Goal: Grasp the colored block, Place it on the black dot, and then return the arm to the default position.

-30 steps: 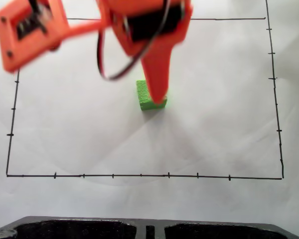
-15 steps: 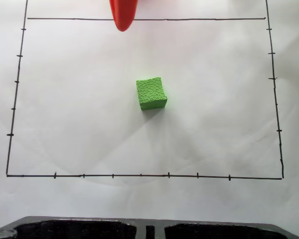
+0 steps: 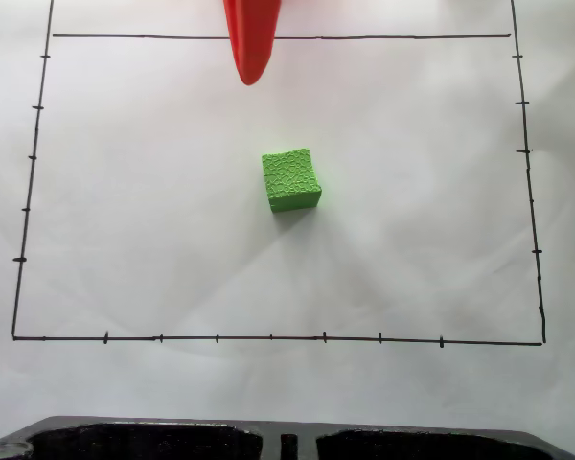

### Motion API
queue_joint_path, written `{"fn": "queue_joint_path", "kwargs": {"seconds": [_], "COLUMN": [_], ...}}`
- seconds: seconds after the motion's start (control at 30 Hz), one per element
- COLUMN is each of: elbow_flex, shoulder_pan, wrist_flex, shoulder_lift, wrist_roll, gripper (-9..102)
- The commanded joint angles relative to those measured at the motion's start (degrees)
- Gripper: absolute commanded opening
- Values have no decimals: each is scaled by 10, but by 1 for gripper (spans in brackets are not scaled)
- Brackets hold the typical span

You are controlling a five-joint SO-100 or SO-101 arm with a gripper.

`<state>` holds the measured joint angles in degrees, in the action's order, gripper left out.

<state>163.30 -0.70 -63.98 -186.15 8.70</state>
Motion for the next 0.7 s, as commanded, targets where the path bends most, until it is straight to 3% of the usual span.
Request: {"fn": "queue_joint_path", "kwargs": {"seconds": [0.0, 0.27, 0.67], "elbow_flex": [4, 83, 107], "shoulder_pan": [4, -4, -2], "wrist_flex": [18, 121, 120], "shoulder_lift": [-11, -11, -11], "wrist_roll": [-9, -1, -41], "gripper": [0, 0, 0]}}
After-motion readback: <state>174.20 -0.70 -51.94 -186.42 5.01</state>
